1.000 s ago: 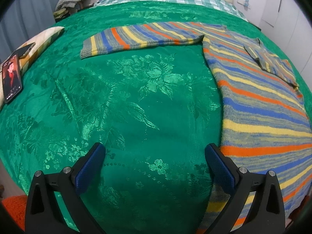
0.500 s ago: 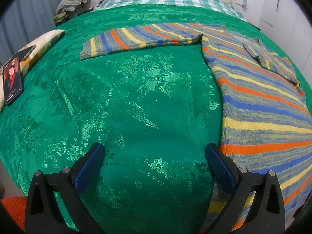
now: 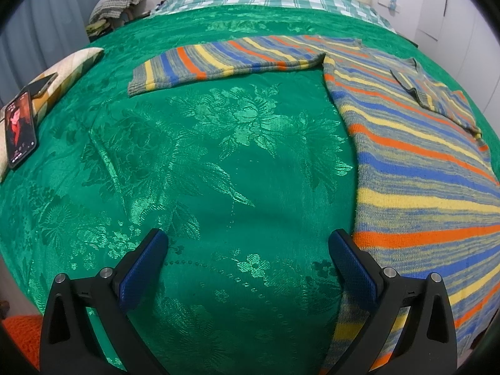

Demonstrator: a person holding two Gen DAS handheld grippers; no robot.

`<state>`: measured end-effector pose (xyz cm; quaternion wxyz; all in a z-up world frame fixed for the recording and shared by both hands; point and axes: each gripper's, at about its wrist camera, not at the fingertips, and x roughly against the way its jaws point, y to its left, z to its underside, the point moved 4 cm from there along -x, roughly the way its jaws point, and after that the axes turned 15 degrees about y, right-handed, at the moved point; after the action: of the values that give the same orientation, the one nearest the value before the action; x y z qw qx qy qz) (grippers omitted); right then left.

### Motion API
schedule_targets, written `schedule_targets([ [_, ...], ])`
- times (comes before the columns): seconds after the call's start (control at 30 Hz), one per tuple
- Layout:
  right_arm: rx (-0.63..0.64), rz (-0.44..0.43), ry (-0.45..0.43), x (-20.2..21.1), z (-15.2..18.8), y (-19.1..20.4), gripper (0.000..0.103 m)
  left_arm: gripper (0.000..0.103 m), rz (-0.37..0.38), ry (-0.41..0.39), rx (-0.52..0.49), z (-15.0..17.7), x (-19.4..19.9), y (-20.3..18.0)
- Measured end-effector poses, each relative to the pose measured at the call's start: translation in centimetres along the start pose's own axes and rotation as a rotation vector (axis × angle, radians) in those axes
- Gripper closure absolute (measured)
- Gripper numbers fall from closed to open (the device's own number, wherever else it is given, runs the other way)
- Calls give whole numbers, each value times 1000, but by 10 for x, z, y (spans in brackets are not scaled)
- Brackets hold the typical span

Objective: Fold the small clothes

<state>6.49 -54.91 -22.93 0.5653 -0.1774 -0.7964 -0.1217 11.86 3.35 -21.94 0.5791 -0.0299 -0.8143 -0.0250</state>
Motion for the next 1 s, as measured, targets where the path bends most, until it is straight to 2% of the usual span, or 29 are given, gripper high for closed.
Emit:
schedule_targets([
  [0.83,-2,10,-7,0,-1,2,0,0,9,16,1,0,2,0],
  [0.93,-3,7,-5,0,-2,1,0,1,79,50,28,-2,14,6],
  [0.97,-4,9,-4,0,-2,2,0,1,147,40,55,-7,22,12],
  [1.0,-3,11,-4,0,-2,2,0,1,182,29,80,-13,28,19],
])
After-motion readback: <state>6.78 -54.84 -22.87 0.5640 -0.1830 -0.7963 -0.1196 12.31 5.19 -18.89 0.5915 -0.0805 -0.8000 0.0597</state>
